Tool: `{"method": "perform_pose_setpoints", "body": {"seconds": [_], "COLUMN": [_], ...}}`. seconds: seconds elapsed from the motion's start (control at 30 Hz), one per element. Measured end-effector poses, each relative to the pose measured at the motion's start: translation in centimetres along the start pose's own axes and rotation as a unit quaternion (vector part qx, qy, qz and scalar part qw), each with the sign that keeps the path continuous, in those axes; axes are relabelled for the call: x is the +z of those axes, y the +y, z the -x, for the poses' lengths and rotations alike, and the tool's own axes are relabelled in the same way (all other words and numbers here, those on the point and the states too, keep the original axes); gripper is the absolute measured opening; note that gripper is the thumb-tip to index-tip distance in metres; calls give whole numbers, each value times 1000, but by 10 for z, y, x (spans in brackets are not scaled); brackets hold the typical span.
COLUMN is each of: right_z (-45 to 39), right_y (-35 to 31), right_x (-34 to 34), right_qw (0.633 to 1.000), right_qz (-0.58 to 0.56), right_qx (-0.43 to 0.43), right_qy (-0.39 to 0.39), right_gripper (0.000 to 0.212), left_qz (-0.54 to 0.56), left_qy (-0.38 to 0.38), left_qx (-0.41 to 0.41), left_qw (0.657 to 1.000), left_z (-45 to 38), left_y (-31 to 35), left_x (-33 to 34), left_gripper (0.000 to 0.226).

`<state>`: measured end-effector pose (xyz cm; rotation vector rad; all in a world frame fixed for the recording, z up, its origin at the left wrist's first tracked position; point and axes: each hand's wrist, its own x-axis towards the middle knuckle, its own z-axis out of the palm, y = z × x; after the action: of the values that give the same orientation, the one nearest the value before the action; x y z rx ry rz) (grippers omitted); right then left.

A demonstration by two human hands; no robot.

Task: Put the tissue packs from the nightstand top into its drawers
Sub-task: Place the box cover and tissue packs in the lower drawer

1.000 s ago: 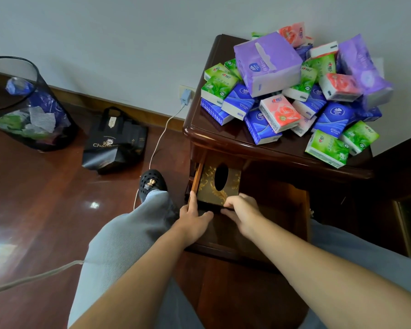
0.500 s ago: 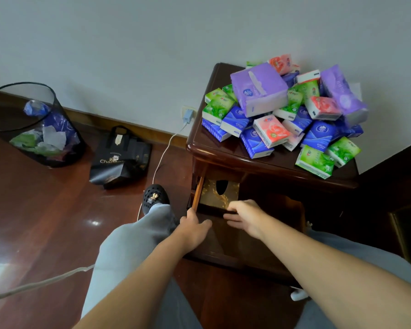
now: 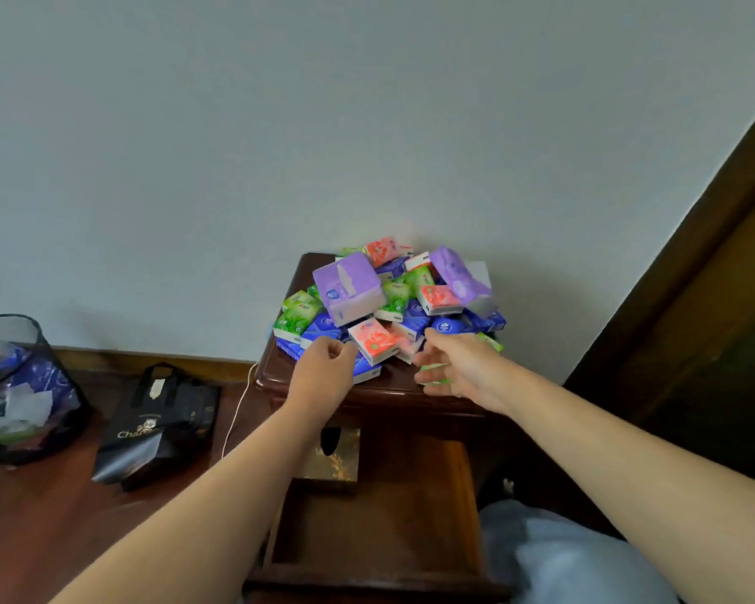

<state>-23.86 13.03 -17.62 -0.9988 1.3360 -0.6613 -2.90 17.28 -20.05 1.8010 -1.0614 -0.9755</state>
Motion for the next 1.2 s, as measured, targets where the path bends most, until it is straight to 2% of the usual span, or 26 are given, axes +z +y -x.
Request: {"method": "perform_pose_setpoints", "body": {"seconds": [0.1, 0.17, 0.27, 0.33, 0.6, 0.7, 0.8, 0.87, 0.97, 1.1, 1.2], "right_z": [-11, -23, -40, -55, -101, -107, -108, -107, -102, -94, -91], "right_y": [-35, -48, -56, -56, -50, -46, -44, -45, -48, -54, -56], "right_x": [-30, -47, -62, -68, -70, -66, -64, -64, -60, -42, -21], "right_qw": [986, 972, 959, 955, 937, 935, 918, 905, 892, 894, 909], "right_qz": [-56, -107, -186, -196, -247, -256, -286, -315, -357, -400, -398], "right_qx": [-61, -39, 47, 73, 63, 41, -2, -28, -70, -105, -103], "right_qy": [143, 207, 209, 210, 238, 240, 274, 284, 269, 174, 67], "right_gripper": [13, 22, 32, 33, 53, 43, 17, 17, 27, 46, 34], "left_qz": [62, 114, 116, 79, 40, 34, 27, 32, 59, 89, 95], "left_qy": [34, 61, 128, 156, 167, 162, 151, 148, 138, 121, 99], "left_qx": [-15, -49, -80, -65, -44, -54, -60, -70, -100, -139, -145], "left_qw": [997, 990, 982, 982, 984, 985, 986, 986, 984, 979, 980], "left_z": [-16, -27, -45, -55, -90, -94, -94, -95, -96, -100, -102], "left_y": [30, 44, 55, 59, 56, 53, 54, 56, 57, 53, 50], "left_x": [13, 21, 33, 40, 61, 65, 64, 63, 59, 50, 45], "left_gripper": [14, 19, 52, 64, 71, 70, 69, 71, 78, 81, 69]}}
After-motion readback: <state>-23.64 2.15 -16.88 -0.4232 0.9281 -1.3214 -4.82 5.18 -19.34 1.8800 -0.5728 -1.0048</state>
